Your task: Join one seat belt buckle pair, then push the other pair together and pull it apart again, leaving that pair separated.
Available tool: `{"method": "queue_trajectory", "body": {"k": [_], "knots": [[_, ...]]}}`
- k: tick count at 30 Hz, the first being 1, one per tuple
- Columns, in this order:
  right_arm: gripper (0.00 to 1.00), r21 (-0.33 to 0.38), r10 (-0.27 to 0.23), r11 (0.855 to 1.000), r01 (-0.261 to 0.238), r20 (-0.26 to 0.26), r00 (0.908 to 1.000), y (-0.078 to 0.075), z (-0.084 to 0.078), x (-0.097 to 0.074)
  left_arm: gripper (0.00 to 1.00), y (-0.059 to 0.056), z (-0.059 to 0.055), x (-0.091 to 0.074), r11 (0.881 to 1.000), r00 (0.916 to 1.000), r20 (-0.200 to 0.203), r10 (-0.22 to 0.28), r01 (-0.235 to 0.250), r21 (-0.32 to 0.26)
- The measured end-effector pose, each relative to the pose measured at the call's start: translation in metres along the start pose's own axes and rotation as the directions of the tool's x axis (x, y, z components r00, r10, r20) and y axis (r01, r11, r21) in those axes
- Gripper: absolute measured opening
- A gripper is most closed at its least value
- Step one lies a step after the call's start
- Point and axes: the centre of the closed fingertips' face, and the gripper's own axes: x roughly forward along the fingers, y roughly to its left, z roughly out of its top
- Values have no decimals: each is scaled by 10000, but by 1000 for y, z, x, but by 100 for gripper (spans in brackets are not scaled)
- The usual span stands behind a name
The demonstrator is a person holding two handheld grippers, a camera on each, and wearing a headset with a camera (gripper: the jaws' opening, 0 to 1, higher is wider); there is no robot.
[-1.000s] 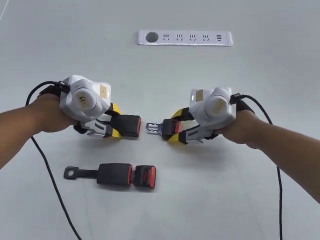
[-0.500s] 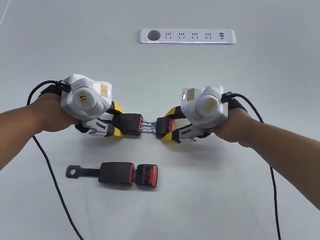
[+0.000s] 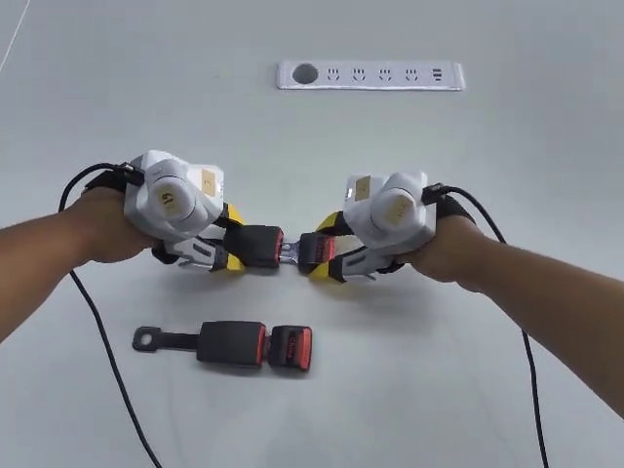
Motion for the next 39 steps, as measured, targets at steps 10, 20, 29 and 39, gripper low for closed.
{"method": "queue_trajectory", "body": {"k": [10, 20, 29, 39], "knots": [[33, 70, -96, 9999, 95, 68, 9999, 1, 3, 3, 34, -1, 1, 1, 9998, 9998, -144, -107, 109, 146], [33, 89, -127, 9999, 127, 35, 9999, 0, 12, 13, 33, -2, 2, 4, 9981, 9990, -273, -345, 359, 511], [33, 124, -77, 9999, 79, -157, 9998, -1, 14, 16, 33, -2, 2, 4, 9958, 9981, -387, -483, 511, 757], [33, -105, -34, 9999, 29, -392, 9992, 0, 15, 18, 33, -4, 2, 3, 9906, 9959, -605, -679, 745, 1149]]}}
